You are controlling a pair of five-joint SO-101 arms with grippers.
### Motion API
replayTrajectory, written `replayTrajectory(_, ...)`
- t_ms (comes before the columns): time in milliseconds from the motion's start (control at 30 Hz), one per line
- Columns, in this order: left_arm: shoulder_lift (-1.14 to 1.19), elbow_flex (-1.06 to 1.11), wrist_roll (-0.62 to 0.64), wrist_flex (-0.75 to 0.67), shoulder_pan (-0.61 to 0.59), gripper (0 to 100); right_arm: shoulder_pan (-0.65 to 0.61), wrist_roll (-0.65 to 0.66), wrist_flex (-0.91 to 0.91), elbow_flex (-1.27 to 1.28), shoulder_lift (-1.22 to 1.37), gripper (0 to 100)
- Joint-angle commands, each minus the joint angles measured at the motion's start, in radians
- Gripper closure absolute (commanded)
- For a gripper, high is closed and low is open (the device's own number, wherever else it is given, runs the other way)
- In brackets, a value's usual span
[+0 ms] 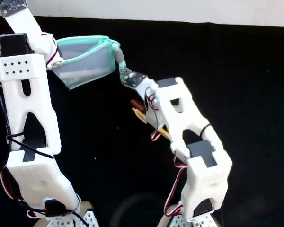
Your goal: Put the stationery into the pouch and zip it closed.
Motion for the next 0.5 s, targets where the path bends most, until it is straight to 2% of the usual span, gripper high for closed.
replayTrajectory(0,0.070,0.005,-0.003,-0.008,-0.010,99,0.012,-0.038,0.035,-0.008,-0.110,99.2)
replayTrajectory(467,0.070,0.005,0.000,-0.009,-0.012,99,0.030,-0.138,0.113,-0.010,-0.398,99.2)
